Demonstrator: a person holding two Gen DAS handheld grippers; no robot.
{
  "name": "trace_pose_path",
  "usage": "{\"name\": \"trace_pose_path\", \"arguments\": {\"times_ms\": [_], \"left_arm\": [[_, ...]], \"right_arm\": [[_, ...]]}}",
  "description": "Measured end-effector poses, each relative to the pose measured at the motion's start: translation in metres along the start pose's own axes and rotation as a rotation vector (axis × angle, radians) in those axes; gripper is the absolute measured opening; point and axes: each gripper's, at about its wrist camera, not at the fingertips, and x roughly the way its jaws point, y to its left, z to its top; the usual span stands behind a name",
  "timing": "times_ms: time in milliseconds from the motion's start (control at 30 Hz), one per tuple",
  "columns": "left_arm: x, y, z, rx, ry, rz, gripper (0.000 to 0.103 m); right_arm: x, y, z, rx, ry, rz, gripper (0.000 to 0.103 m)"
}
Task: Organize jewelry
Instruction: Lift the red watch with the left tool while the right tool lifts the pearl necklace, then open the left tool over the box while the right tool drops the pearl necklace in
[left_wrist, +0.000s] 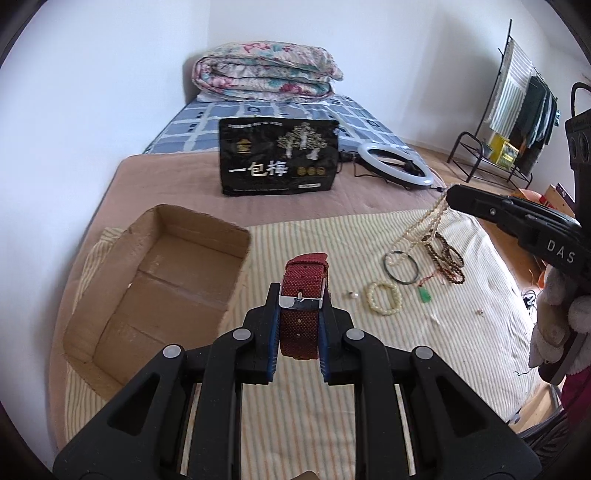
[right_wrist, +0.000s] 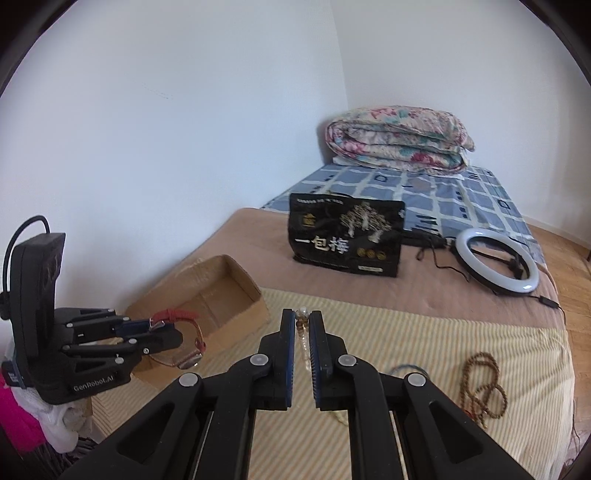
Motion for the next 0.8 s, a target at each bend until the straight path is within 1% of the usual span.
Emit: {"name": "trace_pose_path", "arguments": {"times_ms": [300, 533, 700, 800], "left_arm": [[-0.005, 0.049, -0.010, -0.066, 0.006, 0.071, 0.016], [-0.006, 0.074, -0.015, -0.113, 0.011, 0.105, 0.016], [-0.006, 0.087, -0.019, -0.130, 0.015, 0.121, 0.016], [-0.006, 0.092, -0.021, -0.138, 0.021, 0.132, 0.016]], "right_arm": [[0.038, 0.039, 0.022, -0.015, -0.018, 0.074, 0.005], [0.074, 0.073, 0.033, -0.009, -0.027, 0.135, 0.005], [0.100, 0.088, 0.034, -0.011, -0.010, 0.171, 0.005], [0.118, 0.095, 0.029, -0.014, 0.017, 0.188, 0.005]]}}
